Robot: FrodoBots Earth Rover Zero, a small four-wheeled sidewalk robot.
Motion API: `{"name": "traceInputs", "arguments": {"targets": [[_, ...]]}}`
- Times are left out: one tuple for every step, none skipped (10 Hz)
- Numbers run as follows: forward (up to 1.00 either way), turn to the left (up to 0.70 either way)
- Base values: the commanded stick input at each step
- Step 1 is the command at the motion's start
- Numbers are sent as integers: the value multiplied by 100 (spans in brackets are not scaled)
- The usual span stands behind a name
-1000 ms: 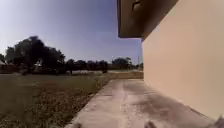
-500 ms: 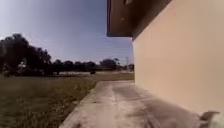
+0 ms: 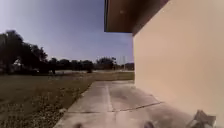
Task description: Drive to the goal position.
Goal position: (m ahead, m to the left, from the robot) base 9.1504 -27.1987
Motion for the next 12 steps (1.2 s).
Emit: {"name": "traceInputs", "arguments": {"targets": [[100,-38],[100,-38],[100,4],[100,0],[100,0],[100,0],[100,0],[100,0],[100,0],[100,0],[100,0],[100,0]]}}
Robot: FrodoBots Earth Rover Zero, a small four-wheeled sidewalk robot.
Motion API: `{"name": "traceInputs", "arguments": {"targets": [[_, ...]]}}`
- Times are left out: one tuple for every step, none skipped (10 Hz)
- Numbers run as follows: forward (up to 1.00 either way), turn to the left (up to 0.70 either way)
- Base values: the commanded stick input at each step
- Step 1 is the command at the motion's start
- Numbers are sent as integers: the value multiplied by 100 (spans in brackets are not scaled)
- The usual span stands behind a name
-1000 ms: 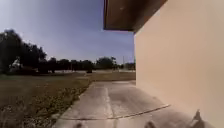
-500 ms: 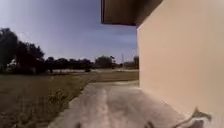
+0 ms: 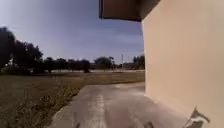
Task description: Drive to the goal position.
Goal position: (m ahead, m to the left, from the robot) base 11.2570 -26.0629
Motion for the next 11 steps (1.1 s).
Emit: {"name": "traceInputs", "arguments": {"targets": [[100,2],[100,2],[100,3],[100,3],[100,3],[100,3],[100,3],[100,3],[100,3],[100,2],[100,2]]}}
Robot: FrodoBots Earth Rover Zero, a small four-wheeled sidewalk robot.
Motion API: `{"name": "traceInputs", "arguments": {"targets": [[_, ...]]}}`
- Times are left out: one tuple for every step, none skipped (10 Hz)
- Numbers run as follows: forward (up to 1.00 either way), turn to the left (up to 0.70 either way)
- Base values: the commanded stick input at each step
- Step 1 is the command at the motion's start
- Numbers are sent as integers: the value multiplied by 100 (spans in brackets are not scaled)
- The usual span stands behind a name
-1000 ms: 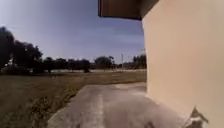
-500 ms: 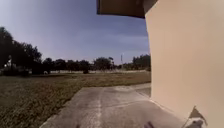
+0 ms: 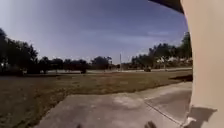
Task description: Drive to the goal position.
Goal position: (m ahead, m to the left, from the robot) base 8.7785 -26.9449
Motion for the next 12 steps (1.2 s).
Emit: {"name": "traceInputs", "arguments": {"targets": [[100,0],[100,0],[100,0],[100,0],[100,0],[100,0],[100,0],[100,0],[100,0],[100,-2],[100,-28],[100,-38]]}}
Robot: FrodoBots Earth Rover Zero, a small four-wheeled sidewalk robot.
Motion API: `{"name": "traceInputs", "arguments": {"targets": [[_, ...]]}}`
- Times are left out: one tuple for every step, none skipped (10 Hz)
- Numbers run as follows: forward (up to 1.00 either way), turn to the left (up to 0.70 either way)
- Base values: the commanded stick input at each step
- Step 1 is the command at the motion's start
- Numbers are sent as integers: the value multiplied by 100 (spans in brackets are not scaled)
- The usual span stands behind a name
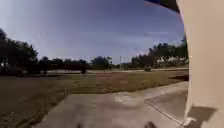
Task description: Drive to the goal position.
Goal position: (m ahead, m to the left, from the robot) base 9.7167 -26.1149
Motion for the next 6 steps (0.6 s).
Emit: {"name": "traceInputs", "arguments": {"targets": [[100,-40],[100,-40],[93,-42],[25,-50],[8,-16],[8,-16]]}}
